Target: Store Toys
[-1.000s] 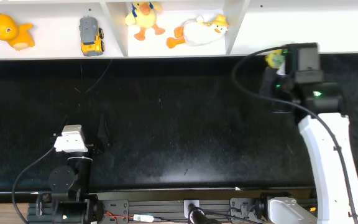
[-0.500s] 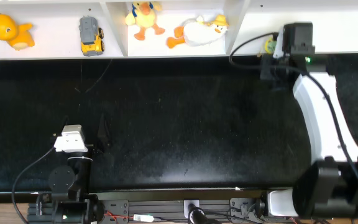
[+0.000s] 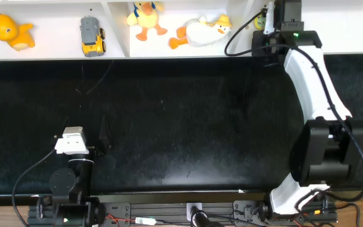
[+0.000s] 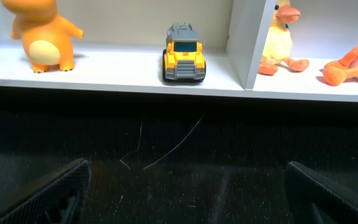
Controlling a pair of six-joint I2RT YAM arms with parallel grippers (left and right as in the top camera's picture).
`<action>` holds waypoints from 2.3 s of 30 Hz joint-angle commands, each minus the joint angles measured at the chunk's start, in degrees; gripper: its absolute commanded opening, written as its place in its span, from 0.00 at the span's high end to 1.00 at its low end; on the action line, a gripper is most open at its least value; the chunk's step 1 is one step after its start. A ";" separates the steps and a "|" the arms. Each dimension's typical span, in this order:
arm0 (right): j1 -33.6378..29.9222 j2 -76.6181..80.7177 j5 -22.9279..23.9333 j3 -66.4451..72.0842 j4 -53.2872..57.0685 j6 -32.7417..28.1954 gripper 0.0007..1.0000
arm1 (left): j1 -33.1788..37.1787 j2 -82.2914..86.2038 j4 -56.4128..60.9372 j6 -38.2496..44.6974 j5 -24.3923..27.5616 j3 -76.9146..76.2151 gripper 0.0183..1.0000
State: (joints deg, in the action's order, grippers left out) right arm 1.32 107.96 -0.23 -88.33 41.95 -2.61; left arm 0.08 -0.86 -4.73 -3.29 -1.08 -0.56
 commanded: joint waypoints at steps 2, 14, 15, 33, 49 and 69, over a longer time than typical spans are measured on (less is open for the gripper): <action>0.35 -0.13 -1.25 -1.86 0.17 -0.15 0.64 | -0.37 0.70 -0.09 -1.05 0.57 0.11 0.00; -2.19 -21.22 -0.31 8.44 9.46 -0.15 0.30 | -0.37 0.70 -0.09 -1.05 0.55 0.11 0.00; -2.16 -24.24 0.11 11.17 9.49 -0.15 0.27 | -0.37 0.70 -0.11 -1.05 0.55 0.11 0.00; -2.12 -52.30 1.70 36.50 25.51 -0.17 0.00 | -0.37 0.70 -0.09 -1.05 0.57 0.11 0.00; -15.96 -47.65 2.45 36.52 9.75 -29.53 0.00 | -0.37 0.70 -0.09 -1.05 0.55 0.11 0.00; -43.63 -27.67 -11.65 36.52 0.35 -51.47 0.00 | -0.37 0.70 -0.09 -1.03 0.55 0.11 0.00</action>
State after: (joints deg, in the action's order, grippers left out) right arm -40.73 80.31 -11.16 -51.62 43.55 -51.75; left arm 0.08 -0.86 -4.73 -3.29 -1.08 -0.56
